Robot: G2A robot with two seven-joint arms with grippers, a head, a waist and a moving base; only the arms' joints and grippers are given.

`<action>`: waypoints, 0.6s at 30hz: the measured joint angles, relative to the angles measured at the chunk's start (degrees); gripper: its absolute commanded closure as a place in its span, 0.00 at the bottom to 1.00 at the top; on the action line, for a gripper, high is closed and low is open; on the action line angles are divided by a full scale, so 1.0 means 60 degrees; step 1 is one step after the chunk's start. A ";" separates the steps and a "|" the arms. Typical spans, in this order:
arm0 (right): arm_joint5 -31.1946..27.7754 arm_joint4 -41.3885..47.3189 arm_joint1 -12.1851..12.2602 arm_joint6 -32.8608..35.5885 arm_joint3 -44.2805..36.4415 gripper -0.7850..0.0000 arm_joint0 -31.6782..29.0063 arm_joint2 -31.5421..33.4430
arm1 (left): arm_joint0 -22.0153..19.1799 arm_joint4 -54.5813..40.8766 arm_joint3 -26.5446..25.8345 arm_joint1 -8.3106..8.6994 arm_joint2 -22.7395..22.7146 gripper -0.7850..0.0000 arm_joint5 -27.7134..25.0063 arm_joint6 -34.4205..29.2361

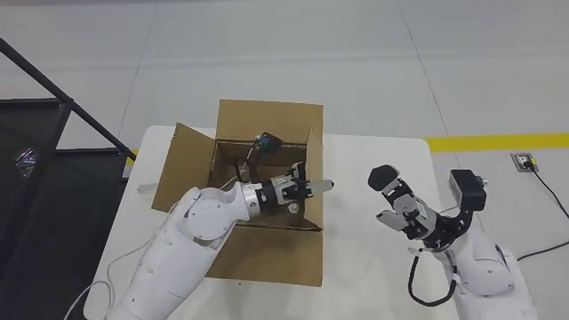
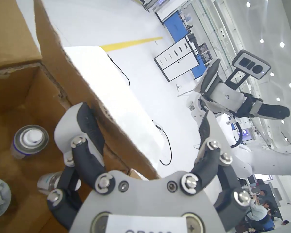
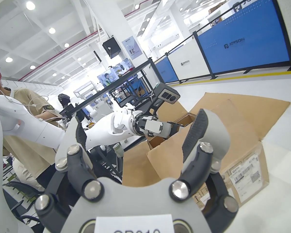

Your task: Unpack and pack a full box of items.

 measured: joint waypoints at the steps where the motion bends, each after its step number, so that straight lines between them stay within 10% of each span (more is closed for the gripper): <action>1: -0.0083 -0.0068 0.0015 -0.0177 -0.0080 0.00 -0.0155 0.0167 | -0.0149 -0.0037 0.0152 -0.0071 0.0181 0.00 0.0038 0.0076; 18: 0.0028 -0.1351 0.0100 -0.2425 -0.0817 0.00 -0.2305 0.2212 | -0.2409 -0.0422 0.3354 -0.1509 0.2892 0.00 0.0623 0.0067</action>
